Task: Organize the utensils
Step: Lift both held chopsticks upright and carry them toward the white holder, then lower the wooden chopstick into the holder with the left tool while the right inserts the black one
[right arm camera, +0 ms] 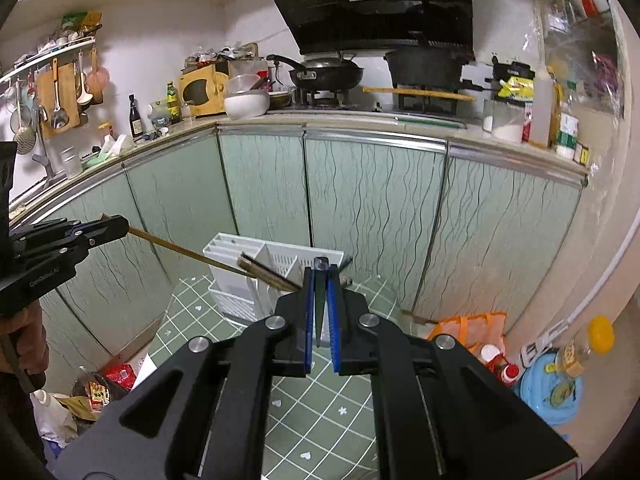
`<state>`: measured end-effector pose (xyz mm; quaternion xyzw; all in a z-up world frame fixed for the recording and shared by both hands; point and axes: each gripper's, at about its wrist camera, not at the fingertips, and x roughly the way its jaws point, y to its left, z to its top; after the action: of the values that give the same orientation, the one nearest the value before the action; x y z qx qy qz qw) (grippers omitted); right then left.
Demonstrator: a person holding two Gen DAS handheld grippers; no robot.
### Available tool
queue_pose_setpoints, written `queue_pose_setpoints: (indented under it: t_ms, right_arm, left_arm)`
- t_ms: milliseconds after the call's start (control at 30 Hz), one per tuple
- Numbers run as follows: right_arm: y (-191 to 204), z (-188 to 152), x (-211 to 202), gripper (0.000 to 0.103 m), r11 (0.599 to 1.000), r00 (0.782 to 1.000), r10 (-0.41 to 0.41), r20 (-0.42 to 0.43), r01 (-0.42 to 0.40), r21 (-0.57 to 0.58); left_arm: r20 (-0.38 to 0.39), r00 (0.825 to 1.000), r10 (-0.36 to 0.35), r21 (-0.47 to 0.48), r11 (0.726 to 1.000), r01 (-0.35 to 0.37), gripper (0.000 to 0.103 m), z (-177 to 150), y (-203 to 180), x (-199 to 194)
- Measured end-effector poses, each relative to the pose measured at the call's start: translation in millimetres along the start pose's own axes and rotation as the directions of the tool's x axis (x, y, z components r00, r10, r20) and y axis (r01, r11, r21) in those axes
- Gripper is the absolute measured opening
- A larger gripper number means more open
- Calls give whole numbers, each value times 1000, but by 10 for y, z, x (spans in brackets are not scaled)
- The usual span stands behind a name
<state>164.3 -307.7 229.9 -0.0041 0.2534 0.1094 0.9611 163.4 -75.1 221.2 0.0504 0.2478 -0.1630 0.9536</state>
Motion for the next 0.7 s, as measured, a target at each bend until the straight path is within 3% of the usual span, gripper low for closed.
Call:
queue_pose_setpoints:
  t_ms: [433, 700]
  right_arm:
    - [24, 555, 28, 6, 999, 998, 39, 46, -38, -26]
    - [-13, 731, 270, 6, 998, 997, 56, 47, -54, -34]
  left_arm:
    - [46, 999, -16, 25, 1000, 15, 8, 518, -43, 11]
    - [57, 997, -53, 25, 998, 52, 8, 711, -65, 162]
